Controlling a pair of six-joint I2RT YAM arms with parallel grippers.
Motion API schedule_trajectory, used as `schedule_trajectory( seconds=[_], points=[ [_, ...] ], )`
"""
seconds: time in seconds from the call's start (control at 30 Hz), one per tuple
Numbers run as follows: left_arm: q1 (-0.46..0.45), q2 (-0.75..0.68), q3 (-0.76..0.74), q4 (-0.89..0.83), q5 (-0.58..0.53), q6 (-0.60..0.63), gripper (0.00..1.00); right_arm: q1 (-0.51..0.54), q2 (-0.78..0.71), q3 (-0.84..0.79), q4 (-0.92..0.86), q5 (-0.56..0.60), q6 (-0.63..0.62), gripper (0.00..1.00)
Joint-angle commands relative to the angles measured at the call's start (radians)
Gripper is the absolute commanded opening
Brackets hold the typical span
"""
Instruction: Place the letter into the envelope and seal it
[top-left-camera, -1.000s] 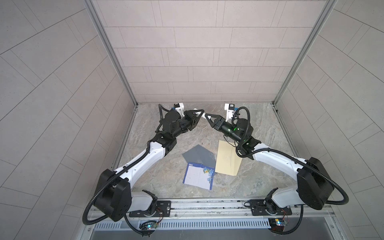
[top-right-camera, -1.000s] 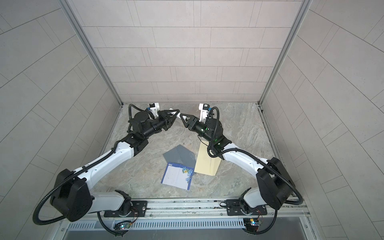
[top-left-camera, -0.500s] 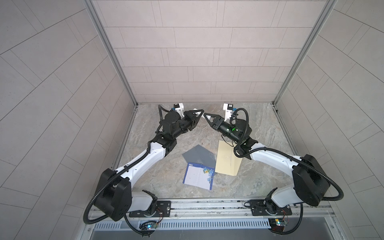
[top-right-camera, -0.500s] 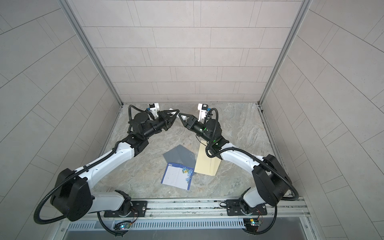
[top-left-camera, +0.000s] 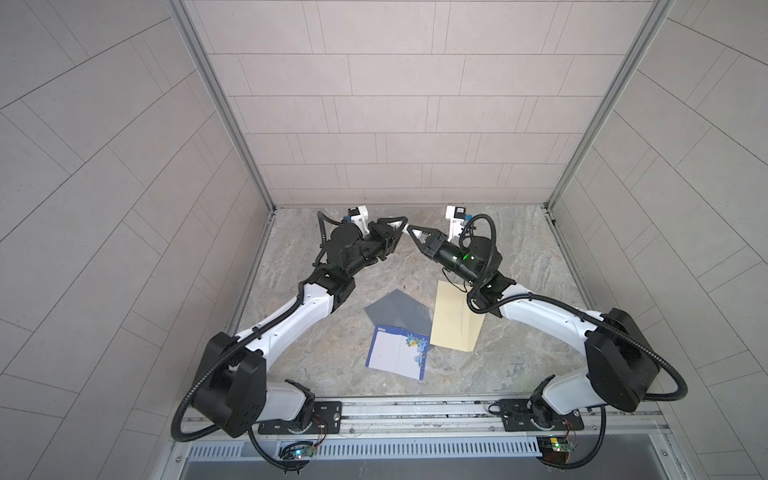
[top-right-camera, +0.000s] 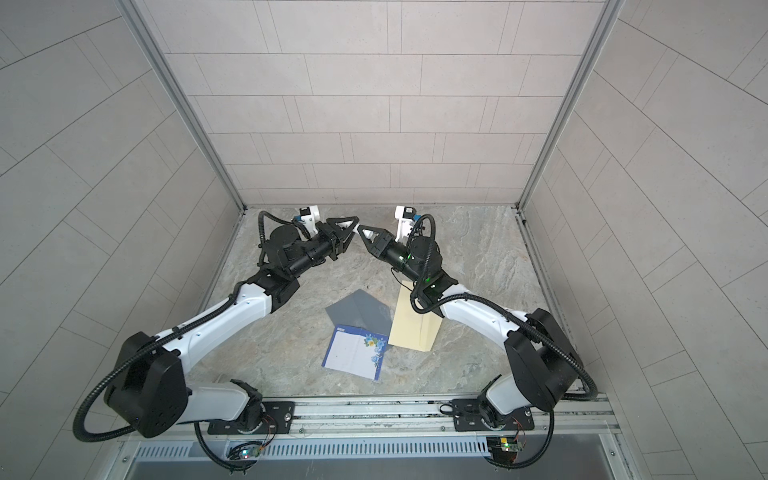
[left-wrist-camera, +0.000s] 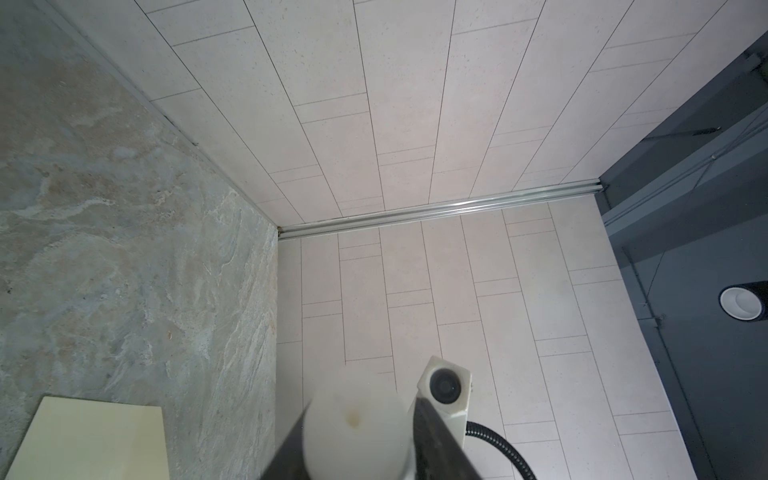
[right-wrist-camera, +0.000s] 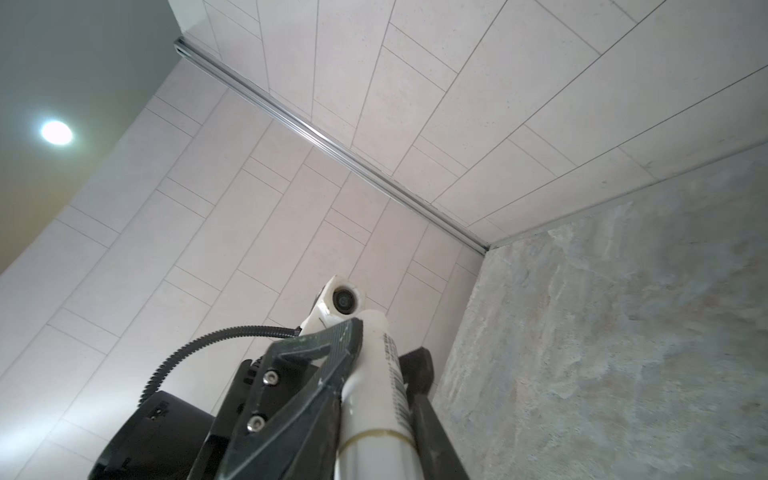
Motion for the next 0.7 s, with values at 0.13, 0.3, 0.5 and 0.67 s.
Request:
schedule_trajectory(
  seconds=[0.13,0.3,0.5,0.67],
  points=[
    [0.023,-0.027,-0.038,-0.114,0.038,0.149,0.77,0.004,-0.203,0.093,-0.661,0.2,-0.304,0.0],
    [0.02,0.002,0.045,-0.46,0.035,0.41,0.77,0.0,-0.267,0.199,-1.195,0.369,-0.453,0.0],
    [-0.013,0.155,0.168,-0.724,0.079,0.605,0.77,0.0,-0.246,0.211,-1.524,0.387,-0.523,0.0],
    [-0.049,0.272,0.239,-0.787,0.119,0.659,0.74,0.0,-0.178,0.155,-1.532,0.33,-0.511,0.0]
  ],
)
